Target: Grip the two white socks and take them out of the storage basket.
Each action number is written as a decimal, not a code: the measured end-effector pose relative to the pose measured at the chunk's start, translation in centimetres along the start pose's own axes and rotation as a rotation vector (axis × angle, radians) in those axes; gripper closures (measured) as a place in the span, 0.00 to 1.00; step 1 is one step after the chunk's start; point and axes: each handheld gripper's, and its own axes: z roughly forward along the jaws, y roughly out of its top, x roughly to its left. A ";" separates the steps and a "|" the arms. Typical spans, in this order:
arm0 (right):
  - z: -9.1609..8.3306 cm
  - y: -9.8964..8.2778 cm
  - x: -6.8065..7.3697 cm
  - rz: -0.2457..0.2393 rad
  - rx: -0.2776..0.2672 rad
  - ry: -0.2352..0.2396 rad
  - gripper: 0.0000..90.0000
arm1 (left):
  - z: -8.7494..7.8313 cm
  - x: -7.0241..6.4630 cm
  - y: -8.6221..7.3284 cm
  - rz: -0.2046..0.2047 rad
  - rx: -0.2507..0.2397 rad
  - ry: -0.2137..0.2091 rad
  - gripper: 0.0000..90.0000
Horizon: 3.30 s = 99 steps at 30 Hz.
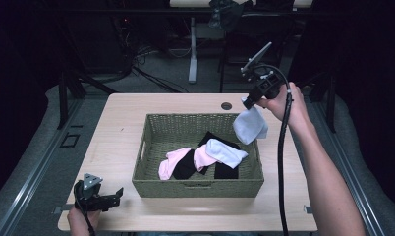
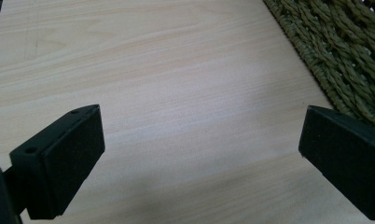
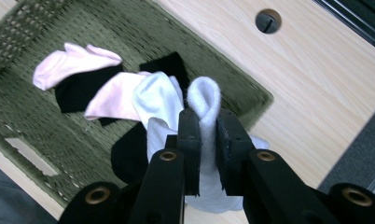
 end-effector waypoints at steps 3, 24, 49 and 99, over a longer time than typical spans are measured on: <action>-0.4 -1.0 -1.0 0.012 0.001 -0.007 0.90 | 0.2 -0.1 0.2 0.000 -0.001 -0.003 0.00; 0.4 -7.1 -7.2 0.172 0.045 -0.056 0.90 | 0.3 -0.2 0.3 0.004 -0.002 -0.006 0.00; 12.7 -10.6 -9.9 0.269 0.169 -0.041 0.90 | 0.1 0.0 0.1 -0.001 -0.013 -0.010 0.00; 8.3 1.0 4.2 -0.081 0.003 0.067 0.20 | 0.0 0.0 0.1 0.001 -0.016 -0.011 0.00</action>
